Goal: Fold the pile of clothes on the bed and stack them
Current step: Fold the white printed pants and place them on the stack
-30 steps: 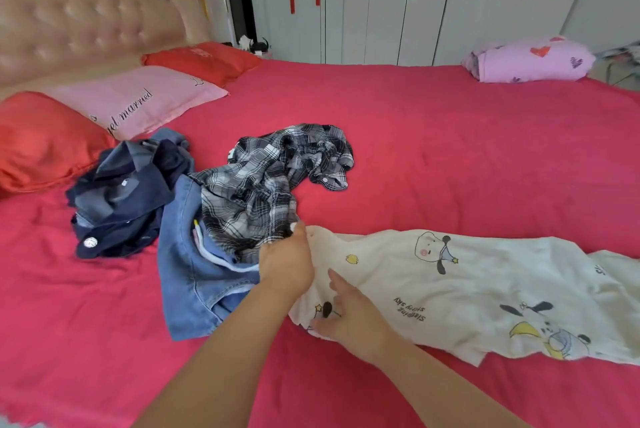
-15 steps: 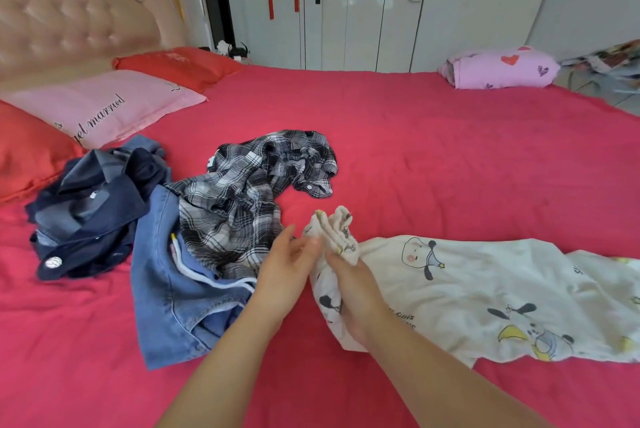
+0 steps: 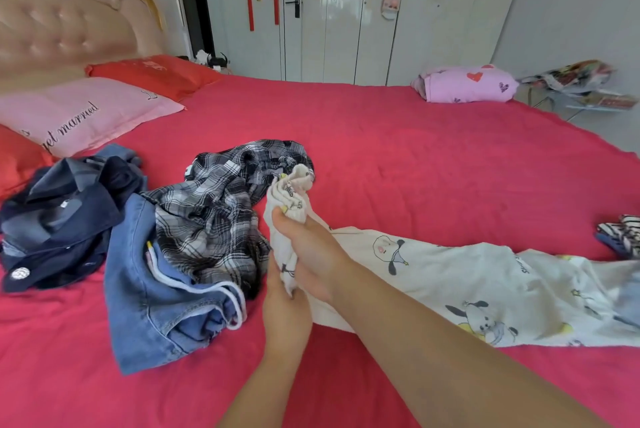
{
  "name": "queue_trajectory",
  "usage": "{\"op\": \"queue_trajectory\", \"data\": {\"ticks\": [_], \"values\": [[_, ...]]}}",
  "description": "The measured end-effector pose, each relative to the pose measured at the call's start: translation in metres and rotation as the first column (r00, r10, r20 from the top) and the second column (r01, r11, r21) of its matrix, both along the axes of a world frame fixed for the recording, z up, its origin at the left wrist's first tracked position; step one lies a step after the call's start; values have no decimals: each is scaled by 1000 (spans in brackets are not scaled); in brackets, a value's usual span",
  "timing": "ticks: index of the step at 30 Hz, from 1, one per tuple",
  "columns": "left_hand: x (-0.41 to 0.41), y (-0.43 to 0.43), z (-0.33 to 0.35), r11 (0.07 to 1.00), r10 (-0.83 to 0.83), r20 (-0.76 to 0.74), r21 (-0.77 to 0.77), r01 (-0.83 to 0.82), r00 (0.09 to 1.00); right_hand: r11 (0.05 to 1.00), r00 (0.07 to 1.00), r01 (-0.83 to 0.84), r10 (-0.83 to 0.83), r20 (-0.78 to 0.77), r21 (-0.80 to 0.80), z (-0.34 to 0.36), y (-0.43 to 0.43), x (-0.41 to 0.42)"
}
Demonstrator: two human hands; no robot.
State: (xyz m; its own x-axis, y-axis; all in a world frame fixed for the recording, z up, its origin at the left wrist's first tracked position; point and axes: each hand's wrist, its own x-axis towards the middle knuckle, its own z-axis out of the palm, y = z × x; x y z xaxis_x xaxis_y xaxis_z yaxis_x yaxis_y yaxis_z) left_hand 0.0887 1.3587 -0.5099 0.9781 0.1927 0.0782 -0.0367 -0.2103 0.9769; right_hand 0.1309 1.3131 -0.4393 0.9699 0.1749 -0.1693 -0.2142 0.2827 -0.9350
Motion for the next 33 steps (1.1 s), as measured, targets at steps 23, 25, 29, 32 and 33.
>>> {"op": "queue_trajectory", "data": {"ticks": [23,25,29,32,33], "values": [[-28,-25,-25,596,-450,57,762,252,891,912,964,261,-228,-140,316,-6,-160,-57],[-30,-26,-36,460,-448,-39,847,268,893,885,879,433,-373,-297,171,-32,-188,-76],[-37,-23,-45,471,-444,-171,791,391,880,815,696,577,-528,-486,-57,-77,-221,-99],[-37,-25,-41,469,-419,-179,797,381,890,819,719,548,-566,-403,-172,-78,-225,-94],[-35,-27,-40,450,-411,-184,811,374,893,806,727,551,-591,-348,-217,-76,-226,-90]]}}
